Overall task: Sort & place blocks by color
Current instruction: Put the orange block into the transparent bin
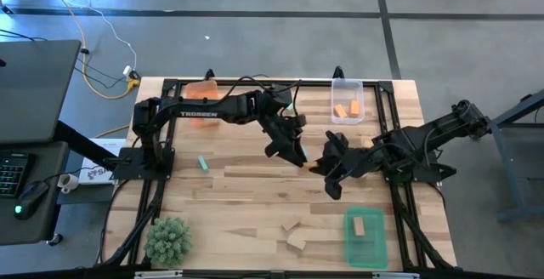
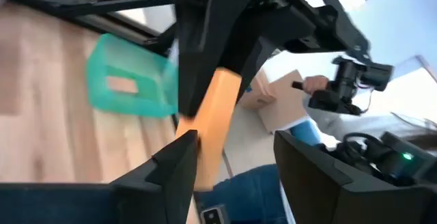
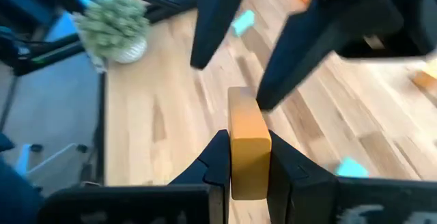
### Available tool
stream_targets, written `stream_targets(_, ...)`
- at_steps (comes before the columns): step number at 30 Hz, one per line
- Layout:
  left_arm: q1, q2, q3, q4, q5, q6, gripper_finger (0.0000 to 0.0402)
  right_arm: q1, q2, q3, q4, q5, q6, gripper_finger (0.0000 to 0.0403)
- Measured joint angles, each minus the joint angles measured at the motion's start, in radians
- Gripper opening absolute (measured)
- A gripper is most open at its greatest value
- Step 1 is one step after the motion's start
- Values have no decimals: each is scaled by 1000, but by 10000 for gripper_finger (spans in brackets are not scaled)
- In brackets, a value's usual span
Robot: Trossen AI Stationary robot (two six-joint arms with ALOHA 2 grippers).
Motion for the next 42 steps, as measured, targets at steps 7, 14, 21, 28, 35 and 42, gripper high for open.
stream_targets(7, 62, 0, 0, -174, -47, 135, 176, -16, 0, 0, -214, 127, 171, 32)
stream_targets(14, 109, 0, 0, -354, -309, 375, 173, -122, 0, 0, -436, 157, 305, 40)
stream_targets(21, 146, 0, 0, -482, -564, 502, 172, -307, 0, 0, -564, 177, 302, 33)
stream_targets(28, 172, 0, 0, -548, -631, 518, 172, -519, 0, 0, -611, 222, 263, 38)
stream_targets(35, 183, -41, 0, -574, -660, 526, 172, -751, 9, -27, -594, 190, 142, 33)
stream_targets(42, 200, -142, 0, -611, -820, 535, 172, -948, 29, -144, -376, 31, -52, 36)
